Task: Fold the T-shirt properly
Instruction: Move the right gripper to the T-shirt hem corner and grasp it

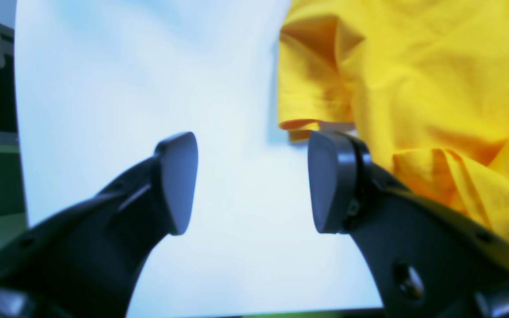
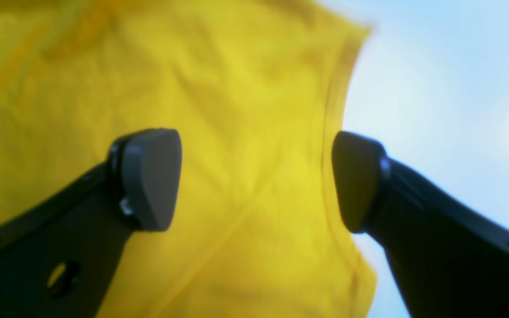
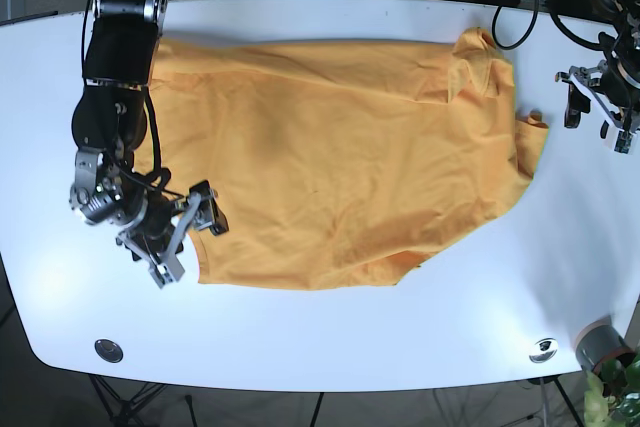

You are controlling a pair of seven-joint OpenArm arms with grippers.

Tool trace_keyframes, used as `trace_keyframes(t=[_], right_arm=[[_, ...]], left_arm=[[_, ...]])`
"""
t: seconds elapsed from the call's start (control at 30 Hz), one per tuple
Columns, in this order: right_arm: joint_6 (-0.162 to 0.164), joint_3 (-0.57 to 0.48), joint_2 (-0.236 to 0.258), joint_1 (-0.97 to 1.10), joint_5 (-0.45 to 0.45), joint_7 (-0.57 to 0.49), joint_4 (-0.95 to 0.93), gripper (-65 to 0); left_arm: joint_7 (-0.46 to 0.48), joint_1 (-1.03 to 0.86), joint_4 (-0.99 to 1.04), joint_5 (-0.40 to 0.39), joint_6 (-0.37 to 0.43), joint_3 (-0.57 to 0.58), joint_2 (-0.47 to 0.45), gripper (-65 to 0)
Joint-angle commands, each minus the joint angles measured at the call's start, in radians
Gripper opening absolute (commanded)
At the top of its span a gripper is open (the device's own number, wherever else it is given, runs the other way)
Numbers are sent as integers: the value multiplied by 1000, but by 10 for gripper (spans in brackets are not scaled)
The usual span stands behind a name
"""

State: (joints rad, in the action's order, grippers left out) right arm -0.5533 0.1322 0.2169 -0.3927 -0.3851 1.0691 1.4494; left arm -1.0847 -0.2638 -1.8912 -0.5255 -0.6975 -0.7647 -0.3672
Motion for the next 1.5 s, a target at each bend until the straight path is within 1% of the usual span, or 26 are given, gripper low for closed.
trace_keyframes(t=[0.0,0.1,0.2,0.37,0.43,0.57,0.67,0.73,0.8,0.87,0.93,1.03,1.13,1.27,1.37,1.43,1.47], right_arm=[[-1,-26,16,-85,30,-74,-95,-147],[0,-78,16,-191,82,-200,-276,-147],[-1,-102,16,-279,119,-304,-445,-147],[-1,-107,16,-380,173,-498,-704,-147],[3,-107,16,-411,203,-583,-800,-147],[6,-107,16,-449,269,-686,-938,-147],[8,-107,16,-455,312,-752,-1001,-147],[20,-105,16,-455,334,-780,-1027,-147],[60,-104,16,-453,346,-801,-1053,-147],[75,-104,16,-450,343,-823,-1071,-147],[77,-104,13,-449,343,-843,-1102,-147],[78,-102,-7,-446,343,-866,-1137,-147],[78,-102,-21,-418,343,-873,-1128,-147],[78,-102,-60,-397,344,-873,-1123,-147],[78,-102,-80,-381,348,-873,-1123,-151],[83,-102,-95,-380,349,-873,-1123,-192],[83,-102,-98,-378,346,-873,-1123,-239]], left_arm=[[15,4,-15,15,-1,-5,-2,-285],[15,4,-15,32,-1,-3,12,-285],[15,4,-15,32,-1,-2,17,-285],[15,2,-15,32,-1,-3,18,-285],[15,2,-15,32,-1,-3,18,-285],[15,4,-15,34,-1,-3,18,-285],[15,4,-15,34,-1,-3,17,-285],[15,4,-15,34,-1,-3,15,-285],[15,4,-15,34,-1,-5,14,-285],[15,4,-17,34,-1,-5,12,-285],[15,4,-18,34,-1,-5,12,-285],[15,4,-21,34,-1,-5,12,-285],[15,4,-23,34,-1,-5,12,-285],[15,4,-23,34,-1,-5,10,-285],[15,4,-23,34,-1,-6,10,-285],[15,4,-23,34,-1,-6,10,-285],[15,2,-23,34,-1,-6,10,-285]])
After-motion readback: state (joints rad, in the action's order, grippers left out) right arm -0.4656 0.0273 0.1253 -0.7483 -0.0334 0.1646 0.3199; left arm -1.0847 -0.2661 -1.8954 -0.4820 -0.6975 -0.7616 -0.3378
